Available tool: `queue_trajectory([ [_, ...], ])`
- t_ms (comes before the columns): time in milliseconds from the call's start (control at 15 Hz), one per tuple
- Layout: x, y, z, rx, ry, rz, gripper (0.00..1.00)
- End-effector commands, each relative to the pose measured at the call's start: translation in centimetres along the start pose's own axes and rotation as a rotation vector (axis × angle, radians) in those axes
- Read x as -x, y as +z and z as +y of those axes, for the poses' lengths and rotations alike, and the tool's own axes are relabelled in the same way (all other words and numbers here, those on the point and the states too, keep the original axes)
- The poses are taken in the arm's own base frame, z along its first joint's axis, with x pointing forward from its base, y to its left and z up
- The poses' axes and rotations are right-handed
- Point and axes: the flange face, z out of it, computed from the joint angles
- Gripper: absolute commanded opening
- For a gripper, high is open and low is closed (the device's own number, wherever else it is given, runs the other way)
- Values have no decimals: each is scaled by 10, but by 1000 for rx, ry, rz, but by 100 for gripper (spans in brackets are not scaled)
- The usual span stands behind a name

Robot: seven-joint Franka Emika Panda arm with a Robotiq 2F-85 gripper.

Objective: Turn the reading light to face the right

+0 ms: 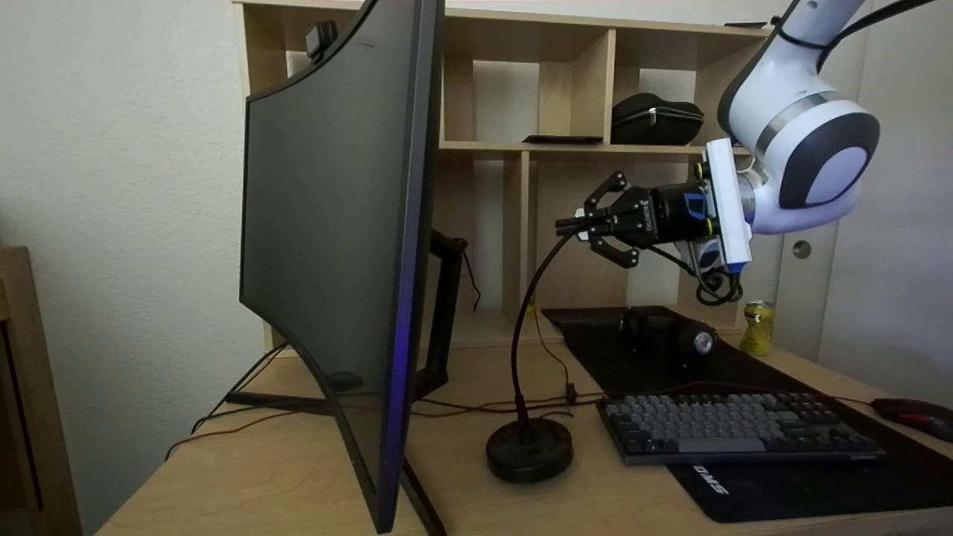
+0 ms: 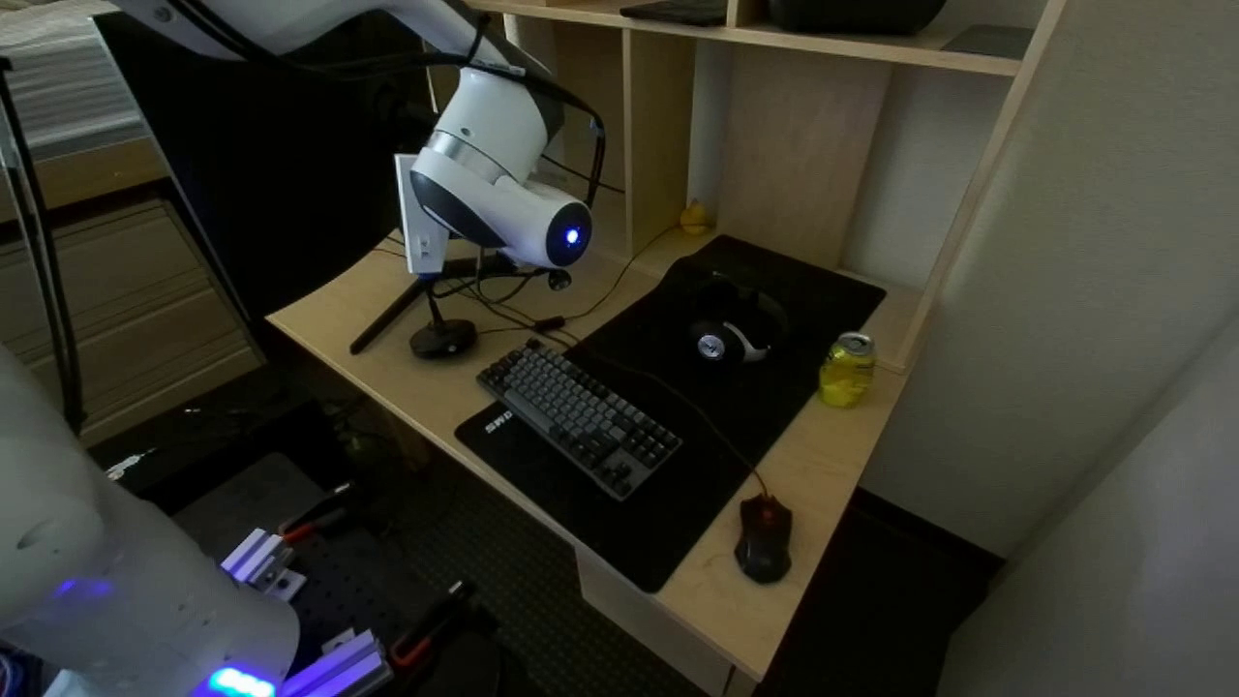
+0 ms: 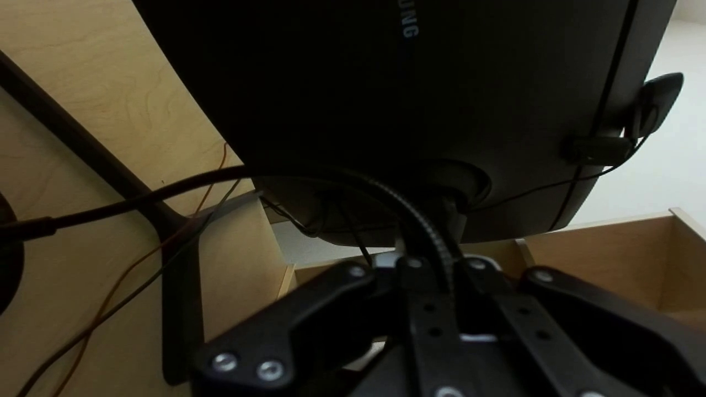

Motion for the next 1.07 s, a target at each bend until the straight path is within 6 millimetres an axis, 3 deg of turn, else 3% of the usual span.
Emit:
queue_trajectory([
  [0, 4, -1, -13, -36, -12, -4, 2],
  [133, 0, -1, -15, -30, -110, -7, 2],
  [200, 0, 0, 0, -1, -39, -2, 7],
  [467, 1, -1, 1, 3, -40, 11, 2],
  [667, -2, 6, -1, -155, -49, 44, 2],
  [1000, -8, 11, 11, -222, -50, 131, 2],
])
